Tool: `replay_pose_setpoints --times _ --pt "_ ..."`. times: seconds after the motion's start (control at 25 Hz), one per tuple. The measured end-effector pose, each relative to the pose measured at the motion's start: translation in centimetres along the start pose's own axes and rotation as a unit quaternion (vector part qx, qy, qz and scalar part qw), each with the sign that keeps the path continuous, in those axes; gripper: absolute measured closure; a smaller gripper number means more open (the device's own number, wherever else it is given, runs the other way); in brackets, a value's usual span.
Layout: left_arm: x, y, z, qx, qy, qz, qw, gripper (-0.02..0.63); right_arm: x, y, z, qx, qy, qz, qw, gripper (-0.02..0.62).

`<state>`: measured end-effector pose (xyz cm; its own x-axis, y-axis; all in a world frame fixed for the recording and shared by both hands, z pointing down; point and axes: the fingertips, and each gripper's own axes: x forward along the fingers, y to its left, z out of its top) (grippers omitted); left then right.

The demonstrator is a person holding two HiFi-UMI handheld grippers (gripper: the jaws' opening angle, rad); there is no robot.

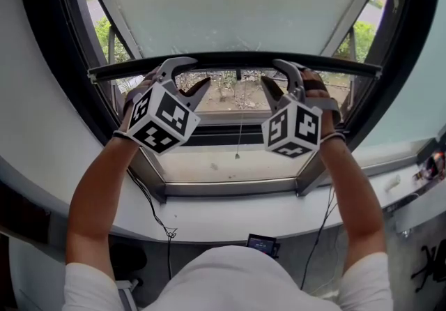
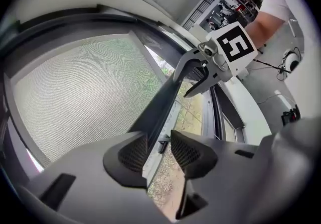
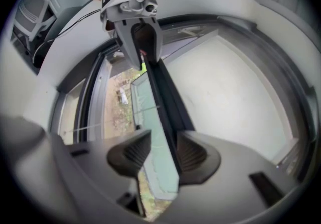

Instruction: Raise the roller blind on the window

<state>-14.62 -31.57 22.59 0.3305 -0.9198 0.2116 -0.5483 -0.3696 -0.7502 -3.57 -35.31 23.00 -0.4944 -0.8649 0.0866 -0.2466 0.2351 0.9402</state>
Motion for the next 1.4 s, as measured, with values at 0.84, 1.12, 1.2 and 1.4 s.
replay_pose_setpoints --times 0.84,1.12,1.2,1.4 --pt "-1.1 4.6 3.6 0.008 -0.015 0.014 0.9998 0.459 -0.4 -5.7 2.0 0.003 -0.027 -0.068 0.997 0.442" --pt "-1.8 6.9 5.6 0.018 -0.017 0.031 0.9992 0.489 -1.2 -8.1 3.2 0.027 -0.052 -0.102 0.993 0.434" --pt "-1.8 7.4 5.7 0.019 -0.006 0.021 0.9996 0.499 -1.3 -8.5 3.4 0.036 -0.055 -0.099 0.993 0.434" --pt "-1.9 8.3 6.3 0.019 -0.008 0.024 0.9995 0.497 -1.2 -7.9 3.7 0.017 -0.054 -0.09 0.994 0.434"
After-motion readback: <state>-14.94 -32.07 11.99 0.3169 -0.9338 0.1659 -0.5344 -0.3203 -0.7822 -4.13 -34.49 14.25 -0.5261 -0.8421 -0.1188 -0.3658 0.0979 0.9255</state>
